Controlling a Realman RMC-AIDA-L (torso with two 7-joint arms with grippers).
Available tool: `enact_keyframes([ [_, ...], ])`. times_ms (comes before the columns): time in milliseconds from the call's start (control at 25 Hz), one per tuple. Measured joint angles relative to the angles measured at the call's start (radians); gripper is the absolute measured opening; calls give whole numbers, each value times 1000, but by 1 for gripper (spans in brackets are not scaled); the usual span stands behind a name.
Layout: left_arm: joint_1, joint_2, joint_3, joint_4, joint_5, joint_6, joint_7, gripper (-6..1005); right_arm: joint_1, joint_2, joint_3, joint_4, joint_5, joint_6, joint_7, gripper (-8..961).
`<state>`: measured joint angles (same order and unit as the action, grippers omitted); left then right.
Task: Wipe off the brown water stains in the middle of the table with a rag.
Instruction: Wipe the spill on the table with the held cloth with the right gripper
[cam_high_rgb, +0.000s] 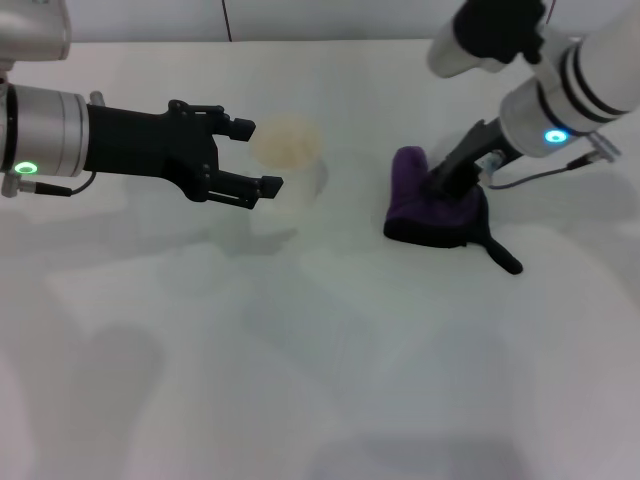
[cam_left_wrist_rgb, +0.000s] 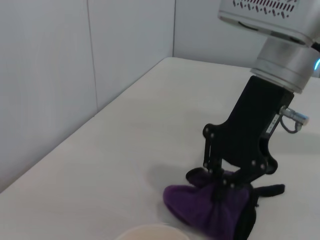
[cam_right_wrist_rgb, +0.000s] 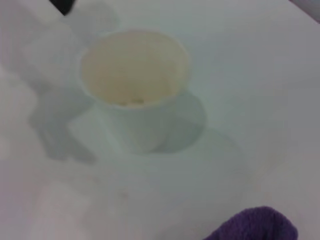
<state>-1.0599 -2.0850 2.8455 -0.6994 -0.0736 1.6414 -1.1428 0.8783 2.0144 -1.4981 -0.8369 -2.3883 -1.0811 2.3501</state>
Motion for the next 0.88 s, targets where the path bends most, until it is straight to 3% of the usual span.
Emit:
enact_keyframes([
  [440, 17, 2, 0, 0, -25, -3, 0, 875, -98, -3, 44, -77, -36, -16, 10, 110],
  [880, 30, 3, 0, -6, -49, -3, 11, 875, -243, -5, 103, -219, -54, -39, 3, 114],
])
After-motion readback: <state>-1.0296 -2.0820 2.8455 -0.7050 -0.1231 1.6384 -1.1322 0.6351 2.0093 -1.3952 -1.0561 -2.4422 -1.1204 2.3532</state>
